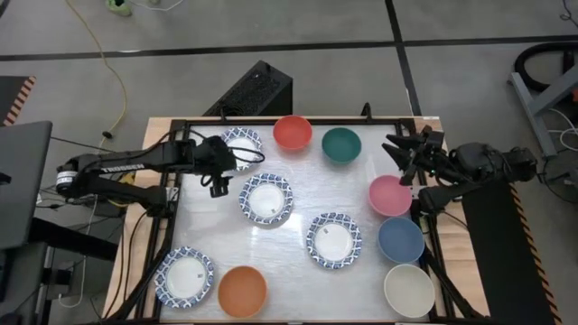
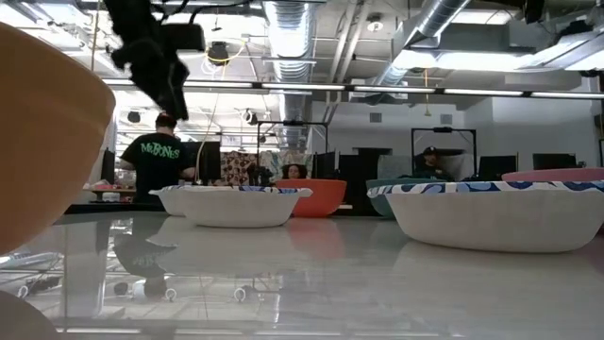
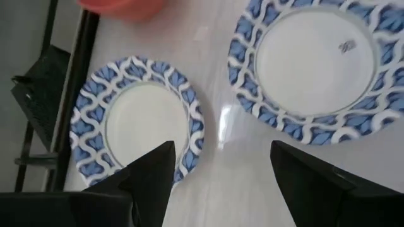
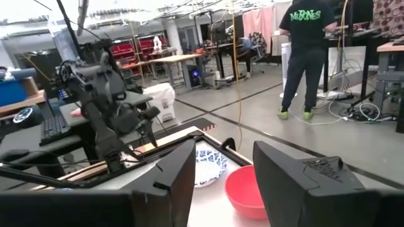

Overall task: Nest bowls inside each other by size order
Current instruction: Stack the top left blue patterned bowl into the bottom right blue patterned bowl

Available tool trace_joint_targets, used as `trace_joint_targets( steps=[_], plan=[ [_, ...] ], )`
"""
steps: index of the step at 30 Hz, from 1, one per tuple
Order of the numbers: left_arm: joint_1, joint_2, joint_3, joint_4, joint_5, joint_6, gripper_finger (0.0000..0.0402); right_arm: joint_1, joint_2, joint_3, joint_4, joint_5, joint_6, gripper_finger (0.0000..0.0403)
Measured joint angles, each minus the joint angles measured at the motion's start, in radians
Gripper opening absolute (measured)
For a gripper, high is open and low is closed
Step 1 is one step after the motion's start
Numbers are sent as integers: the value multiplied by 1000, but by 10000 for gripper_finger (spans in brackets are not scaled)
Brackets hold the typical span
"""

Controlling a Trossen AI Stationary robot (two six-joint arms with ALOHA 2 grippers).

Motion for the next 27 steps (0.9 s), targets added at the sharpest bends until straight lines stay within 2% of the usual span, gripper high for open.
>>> trace_joint_targets(
  steps=[7,10,15,22,27],
  plan=[
    [40,-15,-199,255,21,55,249,0,0,0,1,0,11,180],
    [41,2,-263,331,-22,70,249,0,0,0,1,-1,31,180],
    [47,11,-325,369,-82,99,249,0,0,0,3,-1,35,179],
    [98,38,-386,473,-85,169,249,-1,0,0,1,-1,61,178],
    [130,123,-388,494,-62,182,249,-1,0,0,1,-1,84,177]
  ],
)
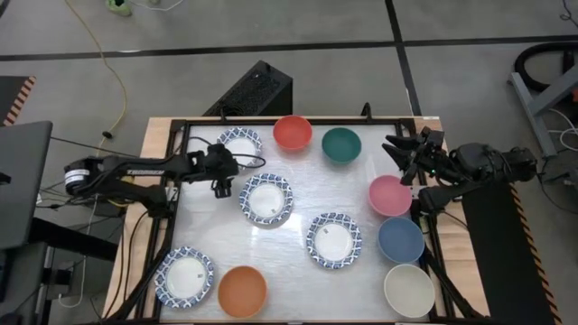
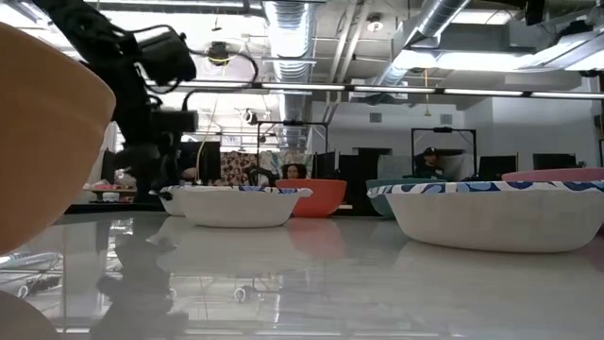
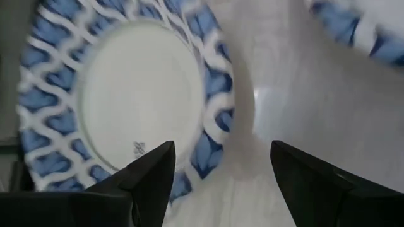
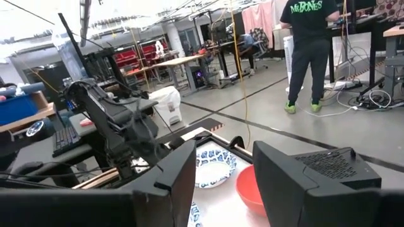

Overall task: Nest bowls inside each other by size order
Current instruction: Stack the top left blue patterned bowl into the bottom right blue patterned bowl

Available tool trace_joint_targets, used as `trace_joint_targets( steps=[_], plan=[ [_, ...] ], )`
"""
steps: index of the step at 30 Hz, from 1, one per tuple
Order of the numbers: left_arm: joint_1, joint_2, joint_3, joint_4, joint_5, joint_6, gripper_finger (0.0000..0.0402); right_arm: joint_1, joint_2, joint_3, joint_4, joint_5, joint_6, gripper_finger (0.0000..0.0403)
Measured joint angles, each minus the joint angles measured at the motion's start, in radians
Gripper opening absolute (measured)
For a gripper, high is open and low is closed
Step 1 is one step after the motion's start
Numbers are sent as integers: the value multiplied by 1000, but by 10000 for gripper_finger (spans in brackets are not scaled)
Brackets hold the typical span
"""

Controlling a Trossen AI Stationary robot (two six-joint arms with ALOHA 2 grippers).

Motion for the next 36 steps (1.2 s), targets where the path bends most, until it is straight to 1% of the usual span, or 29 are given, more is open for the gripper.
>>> trace_joint_targets(
  steps=[3,5,8,11,15,16,17,20,26,30,33,36],
  plan=[
    [0,71,1,21,4,26,249,0,0,0,0,0,2,177],
    [1,124,10,20,4,34,242,0,0,0,3,0,2,177],
    [-1,178,41,-5,-1,11,209,0,0,0,14,0,2,177],
    [-2,195,69,-36,6,-14,148,0,0,0,25,0,2,177],
    [-3,186,105,-31,-30,-20,45,0,0,0,25,0,2,177],
    [-2,181,118,-30,-44,-24,23,0,0,0,26,1,2,177],
    [-2,177,128,-37,-51,-36,13,0,0,0,26,0,2,177],
    [-8,170,171,-89,-50,-82,9,0,0,0,26,0,2,177],
    [-30,109,293,-196,-48,-137,2,0,0,0,22,1,1,177],
    [-58,42,375,-204,-49,-140,0,0,0,0,4,4,6,177],
    [-98,11,435,-204,-48,-63,0,0,7,0,-1,12,57,177],
    [-143,3,488,-206,-51,94,0,0,33,0,-2,69,147,177]
  ],
)
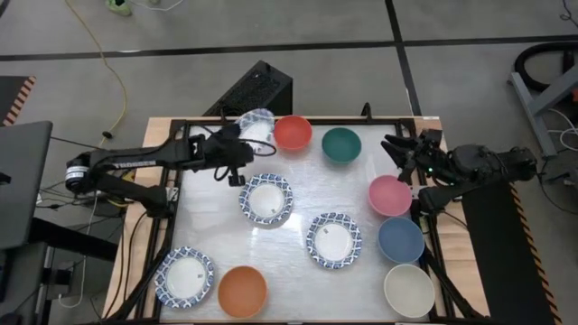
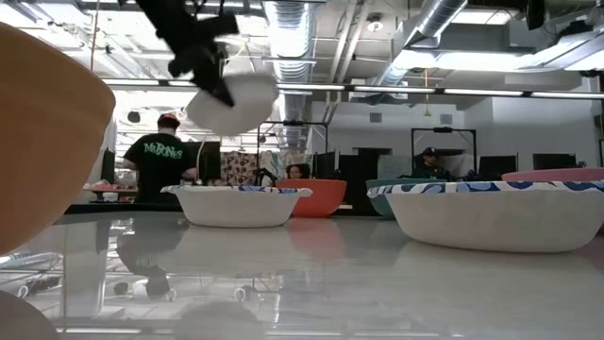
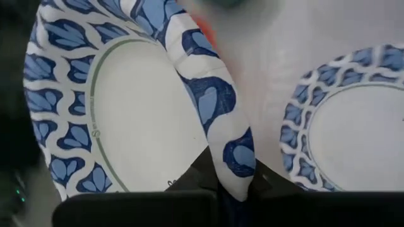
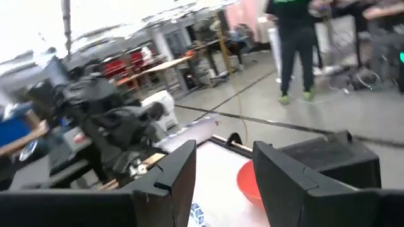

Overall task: Nest bowls inside each other by size order
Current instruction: Stack the top left blue patterned bowl into the bottom right blue patterned bowl

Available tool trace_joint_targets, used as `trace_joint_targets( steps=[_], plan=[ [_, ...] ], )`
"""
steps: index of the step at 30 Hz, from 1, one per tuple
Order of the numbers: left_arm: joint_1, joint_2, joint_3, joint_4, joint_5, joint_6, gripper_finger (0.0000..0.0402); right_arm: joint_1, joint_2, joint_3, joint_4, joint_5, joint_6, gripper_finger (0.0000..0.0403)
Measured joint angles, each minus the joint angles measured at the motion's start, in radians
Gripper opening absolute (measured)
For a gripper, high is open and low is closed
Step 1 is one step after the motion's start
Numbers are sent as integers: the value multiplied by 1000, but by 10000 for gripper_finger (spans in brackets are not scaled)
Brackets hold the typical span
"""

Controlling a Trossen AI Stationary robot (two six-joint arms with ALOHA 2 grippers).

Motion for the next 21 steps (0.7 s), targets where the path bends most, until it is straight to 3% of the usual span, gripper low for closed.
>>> trace_joint_targets(
  steps=[5,10,16,21],
  plan=[
    [-91,2,40,3,5,319,0,-34,91,0,3,33,190,177],
    [-171,3,41,0,7,460,0,-121,247,0,67,-45,395,177],
    [-229,3,41,-1,-13,475,0,-251,414,-1,183,-372,517,178],
    [-257,3,41,-28,-44,513,0,-346,507,1,253,-561,616,207]
  ],
)
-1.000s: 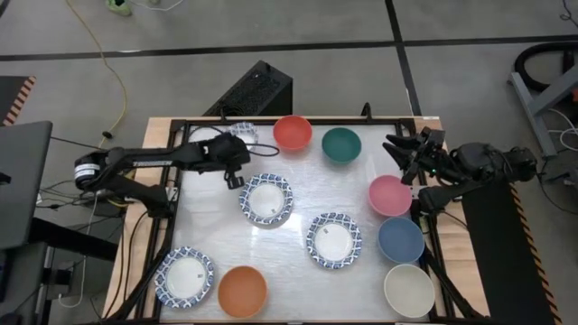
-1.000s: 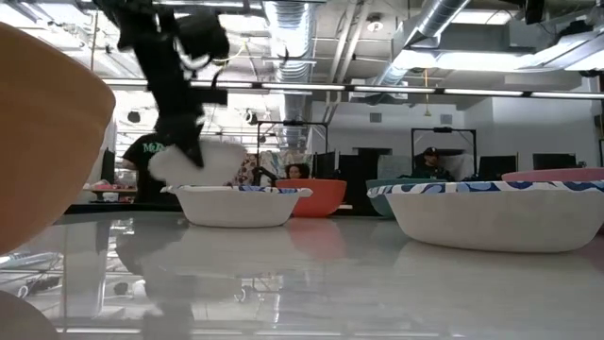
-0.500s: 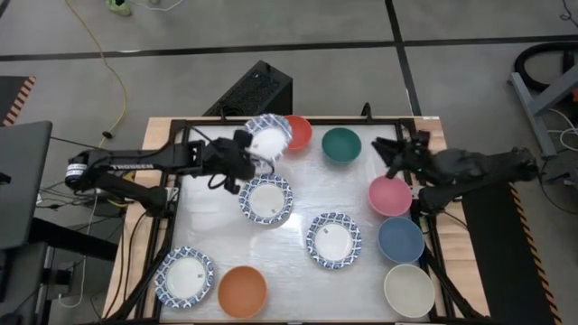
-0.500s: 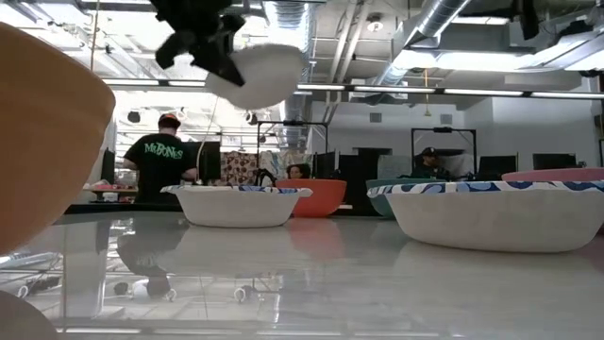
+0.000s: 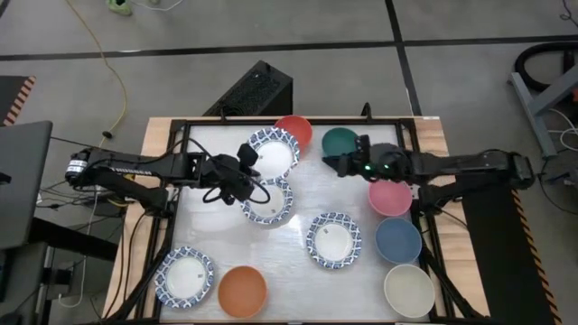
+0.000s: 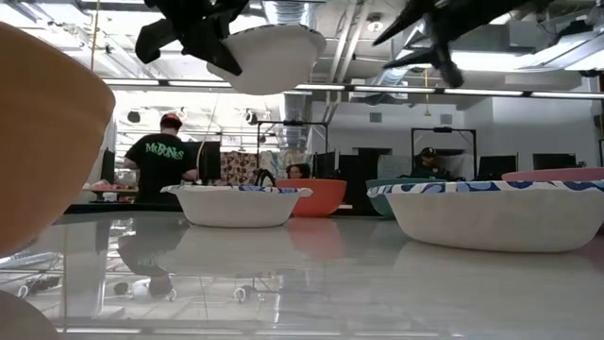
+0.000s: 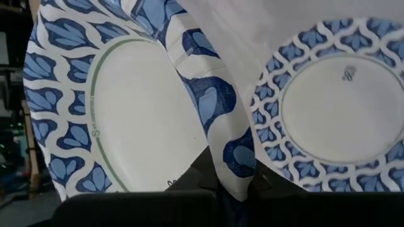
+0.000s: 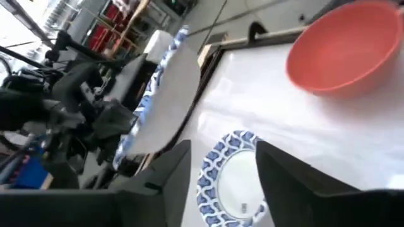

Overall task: Nest bowls inside each other by size order
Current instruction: Stack the top left blue patterned bowl into the bottom right blue patterned bowl

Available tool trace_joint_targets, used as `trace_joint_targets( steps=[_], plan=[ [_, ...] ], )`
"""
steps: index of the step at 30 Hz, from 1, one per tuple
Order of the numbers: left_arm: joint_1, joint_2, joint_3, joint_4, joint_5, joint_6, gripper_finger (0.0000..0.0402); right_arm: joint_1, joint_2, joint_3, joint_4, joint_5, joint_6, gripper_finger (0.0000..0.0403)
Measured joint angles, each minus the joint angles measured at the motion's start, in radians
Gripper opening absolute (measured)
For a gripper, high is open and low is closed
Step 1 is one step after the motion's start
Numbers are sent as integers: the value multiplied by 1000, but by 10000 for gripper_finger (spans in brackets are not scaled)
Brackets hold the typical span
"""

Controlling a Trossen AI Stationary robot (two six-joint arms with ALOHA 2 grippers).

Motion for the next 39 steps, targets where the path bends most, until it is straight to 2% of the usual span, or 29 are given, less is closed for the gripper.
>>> trace_joint_targets(
  steps=[7,15,20,27,30,33,36,39],
  plan=[
    [-17,0,0,-58,-5,78,0,-30,109,0,287,-48,25,272],
    [-18,0,-1,-50,-1,107,0,-40,257,1,478,-89,76,278],
    [-18,0,-2,-50,0,154,0,-38,322,49,482,-95,65,278],
    [-18,0,-2,-53,7,205,0,-48,385,119,480,-166,24,274],
    [-18,1,-3,-58,7,241,0,-47,393,140,413,-172,59,255],
    [-18,15,-3,-53,1,272,0,-47,393,160,287,-180,72,217],
    [-19,37,-3,-41,-2,293,0,-47,392,169,203,-192,89,161],
    [-28,62,-3,-31,-14,299,0,-46,391,170,182,-186,100,87]
  ],
)
